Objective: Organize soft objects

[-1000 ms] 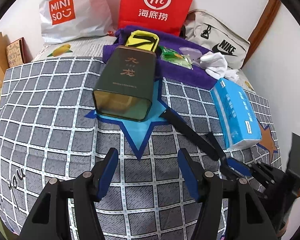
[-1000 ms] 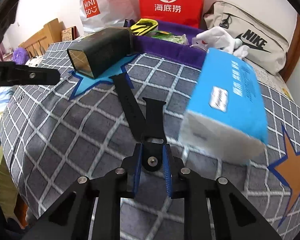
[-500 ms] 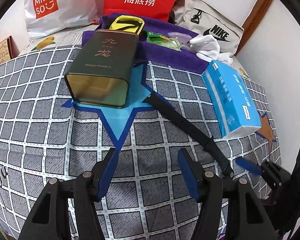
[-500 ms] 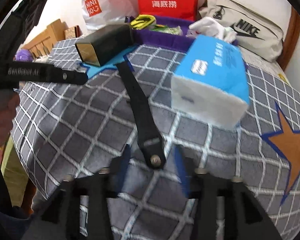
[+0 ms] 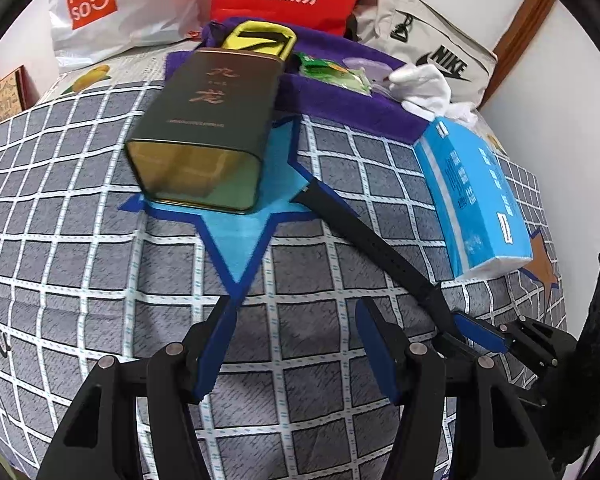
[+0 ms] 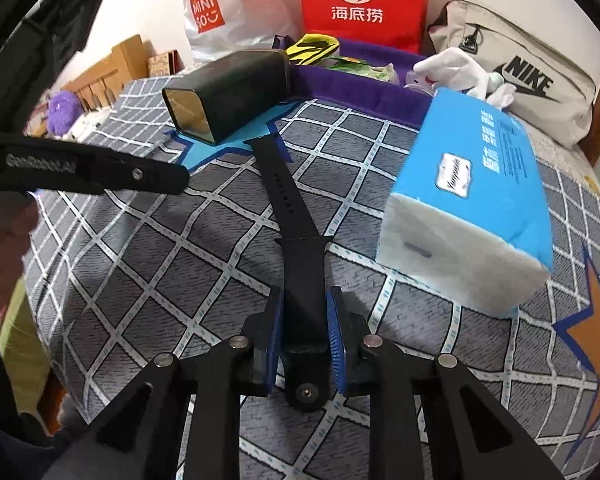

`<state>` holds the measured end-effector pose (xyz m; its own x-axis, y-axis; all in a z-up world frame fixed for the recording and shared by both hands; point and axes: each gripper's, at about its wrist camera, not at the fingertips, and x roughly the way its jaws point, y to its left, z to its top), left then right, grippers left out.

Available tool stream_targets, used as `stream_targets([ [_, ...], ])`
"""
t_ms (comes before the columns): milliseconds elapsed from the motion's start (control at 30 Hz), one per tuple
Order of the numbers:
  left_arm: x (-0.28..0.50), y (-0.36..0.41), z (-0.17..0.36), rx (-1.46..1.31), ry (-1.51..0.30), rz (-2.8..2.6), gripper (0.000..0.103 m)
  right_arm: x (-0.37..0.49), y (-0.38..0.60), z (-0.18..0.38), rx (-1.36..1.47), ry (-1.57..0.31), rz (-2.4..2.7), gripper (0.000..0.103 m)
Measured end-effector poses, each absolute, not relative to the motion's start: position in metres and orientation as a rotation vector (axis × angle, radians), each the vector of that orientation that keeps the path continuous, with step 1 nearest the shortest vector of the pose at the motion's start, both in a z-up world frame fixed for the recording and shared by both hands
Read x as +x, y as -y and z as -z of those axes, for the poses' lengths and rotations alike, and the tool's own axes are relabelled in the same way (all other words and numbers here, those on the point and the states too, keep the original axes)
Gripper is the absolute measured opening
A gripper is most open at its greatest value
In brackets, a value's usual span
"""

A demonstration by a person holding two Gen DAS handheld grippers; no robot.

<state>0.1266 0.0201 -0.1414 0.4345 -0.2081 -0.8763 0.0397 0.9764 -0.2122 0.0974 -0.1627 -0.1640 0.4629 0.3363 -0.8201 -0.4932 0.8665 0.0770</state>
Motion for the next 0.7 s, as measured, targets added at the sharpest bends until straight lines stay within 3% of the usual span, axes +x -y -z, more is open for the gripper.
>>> stream_targets([
  [433,0.145,0.044,0.151,-0.172,-1.109,0.174,0.06,0.059,0.224,0.137,-0.107,-0.918,-0.401,0.021],
  [567,0.156,0.058,0.155,-0.162,-1.098,0.123,0.071,0.057,0.242,0.135,-0.08,-0.918,-0.367,0.021],
  [700,0.159,0.081,0.16,-0.021,-1.081,0.068,0.075,0.059,0.25,0.137,-0.06,-0.92,-0.354,0.021],
])
